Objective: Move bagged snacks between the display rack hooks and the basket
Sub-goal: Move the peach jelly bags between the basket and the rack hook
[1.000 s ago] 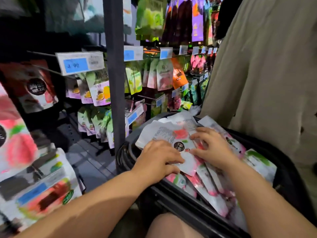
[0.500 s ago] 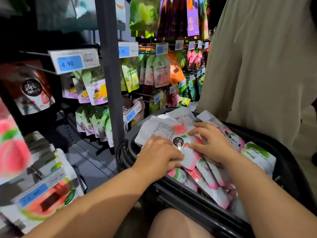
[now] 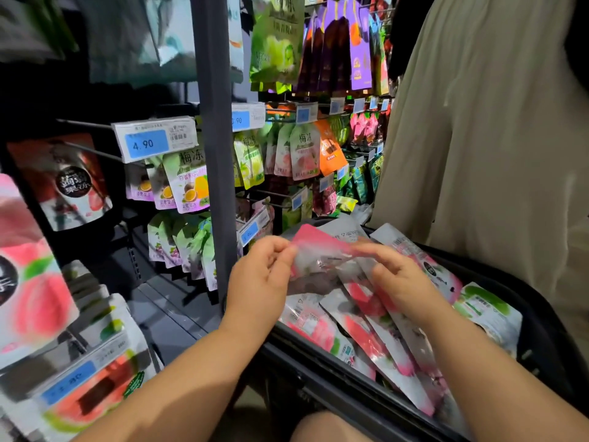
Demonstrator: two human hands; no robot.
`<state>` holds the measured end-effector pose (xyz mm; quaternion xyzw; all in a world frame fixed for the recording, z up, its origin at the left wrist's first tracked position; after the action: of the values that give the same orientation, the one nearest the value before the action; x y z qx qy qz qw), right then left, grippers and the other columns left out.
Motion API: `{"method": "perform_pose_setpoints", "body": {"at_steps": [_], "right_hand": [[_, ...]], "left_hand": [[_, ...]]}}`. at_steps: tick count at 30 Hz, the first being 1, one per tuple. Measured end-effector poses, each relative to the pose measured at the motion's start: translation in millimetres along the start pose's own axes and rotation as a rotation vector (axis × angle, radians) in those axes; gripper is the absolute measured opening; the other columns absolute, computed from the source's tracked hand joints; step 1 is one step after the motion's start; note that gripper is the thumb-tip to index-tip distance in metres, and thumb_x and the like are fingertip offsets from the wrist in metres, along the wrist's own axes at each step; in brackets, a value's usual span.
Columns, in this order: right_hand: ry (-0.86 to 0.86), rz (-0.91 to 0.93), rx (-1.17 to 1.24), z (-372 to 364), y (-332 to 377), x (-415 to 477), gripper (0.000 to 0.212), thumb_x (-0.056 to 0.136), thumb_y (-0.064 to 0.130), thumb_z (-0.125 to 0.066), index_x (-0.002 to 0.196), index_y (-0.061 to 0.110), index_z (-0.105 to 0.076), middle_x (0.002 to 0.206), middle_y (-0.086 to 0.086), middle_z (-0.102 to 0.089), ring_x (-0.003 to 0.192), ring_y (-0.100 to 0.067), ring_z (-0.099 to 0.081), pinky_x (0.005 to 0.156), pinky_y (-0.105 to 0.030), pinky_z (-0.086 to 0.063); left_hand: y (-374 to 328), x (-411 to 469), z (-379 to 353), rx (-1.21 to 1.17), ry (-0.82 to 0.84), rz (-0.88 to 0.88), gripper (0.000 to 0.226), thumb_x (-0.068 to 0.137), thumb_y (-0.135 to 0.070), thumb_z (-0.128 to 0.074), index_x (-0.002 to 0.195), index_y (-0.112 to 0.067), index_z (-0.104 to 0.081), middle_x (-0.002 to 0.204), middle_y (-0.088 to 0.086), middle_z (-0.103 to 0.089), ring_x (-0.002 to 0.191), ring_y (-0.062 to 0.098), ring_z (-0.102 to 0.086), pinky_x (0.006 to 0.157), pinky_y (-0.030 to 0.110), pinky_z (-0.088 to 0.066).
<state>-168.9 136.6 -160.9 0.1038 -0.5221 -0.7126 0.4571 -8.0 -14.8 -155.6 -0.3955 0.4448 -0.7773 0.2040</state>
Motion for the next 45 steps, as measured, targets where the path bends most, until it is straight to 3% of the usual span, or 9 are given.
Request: {"method": "perform_pose_setpoints", "body": {"at_steps": [5,10,13,18,21,25,34,39,45], "right_hand": [[-0.139,0.055,0.407,-10,13,1,0.022,0.064,0.014,-0.075,0.084,0.022,-0.074,0.083,0.005,-0.076,0.082,-0.007,-0.071,0.075,-0.021,-0.053],[-0.079,-0.049,0.527,-17,14,0,0.057,0.035,0.055,-0.095,0.078,0.022,-0.077,0.079,-0.006,-0.073,0.077,-0.024,-0.069,0.077,-0.043,-0.058],[0.014,-0.091,0.650,-29,20,-4,0.063,0.037,0.055,-0.096,0.083,0.016,-0.077,0.085,-0.015,-0.073,0.079,-0.031,-0.070,0.071,-0.044,-0.060],[-0.057,-0.079,0.705,-31,27,0,0.047,0.036,0.053,-0.096,0.065,0.023,-0.073,0.068,-0.003,-0.070,0.063,-0.017,-0.068,0.057,-0.031,-0.056],[-0.120,-0.129,0.697,-26,25,-1,0.038,0.043,0.046,-0.095,0.060,0.024,-0.069,0.064,-0.002,-0.067,0.059,-0.016,-0.066,0.055,-0.030,-0.056],[-0.237,-0.167,0.696,-17,17,1,0.012,0.069,0.025,-0.076,0.060,0.020,-0.070,0.069,-0.009,-0.068,0.065,-0.025,-0.065,0.062,-0.036,-0.057],[-0.162,-0.395,-0.092,70,-32,-1,0.018,0.083,0.026,-0.077,0.094,0.014,-0.069,0.082,-0.005,-0.068,0.067,-0.015,-0.058,0.066,-0.031,-0.046],[0.082,-0.685,-0.663,94,-59,-13,0.046,0.071,0.053,-0.082,0.097,0.020,-0.064,0.095,0.005,-0.064,0.084,-0.010,-0.060,0.075,-0.027,-0.048],[0.107,-0.755,-0.771,88,-58,-15,0.055,0.071,0.065,-0.075,0.102,0.021,-0.063,0.097,0.008,-0.062,0.090,-0.012,-0.059,0.080,-0.029,-0.049]], "left_hand": [[-29,9,19,-0.163,-0.051,-0.003,0.017,0.096,-0.024,-0.056,0.080,-0.026,-0.062,0.062,-0.007,-0.062,0.061,0.010,-0.058,0.063,0.028,-0.048],[-40,13,15,-0.412,-0.028,0.113,0.018,0.093,-0.028,-0.062,0.077,-0.022,-0.067,0.073,0.015,-0.070,0.062,0.026,-0.060,0.068,0.044,-0.053],[-38,12,10,-0.507,0.018,0.200,0.017,0.079,-0.039,-0.061,0.071,-0.027,-0.069,0.081,0.026,-0.068,0.069,0.031,-0.057,0.077,0.060,-0.051],[-24,7,4,-0.582,0.043,0.302,0.026,0.096,-0.024,-0.059,0.073,-0.020,-0.070,0.074,0.016,-0.070,0.071,0.028,-0.060,0.085,0.056,-0.050],[-14,-2,-5,-0.537,0.237,0.361,0.026,0.088,-0.047,-0.066,0.080,-0.023,-0.071,0.093,0.017,-0.074,0.084,0.030,-0.067,0.091,0.054,-0.051],[2,-24,-27,-0.493,0.526,0.441,0.034,0.075,-0.024,-0.083,0.105,-0.020,-0.066,0.083,-0.005,-0.075,0.071,0.007,-0.069,0.064,0.022,-0.052],[29,-23,-30,-0.510,0.332,0.517,0.038,0.068,-0.008,-0.086,0.102,-0.014,-0.071,0.094,0.008,-0.076,0.084,0.023,-0.070,0.076,0.036,-0.055],[37,-18,-23,-0.584,0.260,0.509,0.051,0.054,-0.006,-0.087,0.101,-0.012,-0.071,0.089,0.006,-0.076,0.076,0.018,-0.070,0.071,0.032,-0.054],[41,-18,-24,-0.643,0.269,0.494,0.055,0.058,-0.016,-0.081,0.112,-0.010,-0.069,0.103,0.012,-0.075,0.094,0.029,-0.072,0.081,0.037,-0.058]]}}
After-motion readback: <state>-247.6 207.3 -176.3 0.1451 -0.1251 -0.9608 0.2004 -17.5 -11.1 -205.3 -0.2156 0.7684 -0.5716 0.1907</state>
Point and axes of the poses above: each hand's wrist, its own x-axis towards the middle knuckle, its own z-axis out of the back of the hand, y = z × x, the point moved 4 cm from there along x, towards the middle knuckle
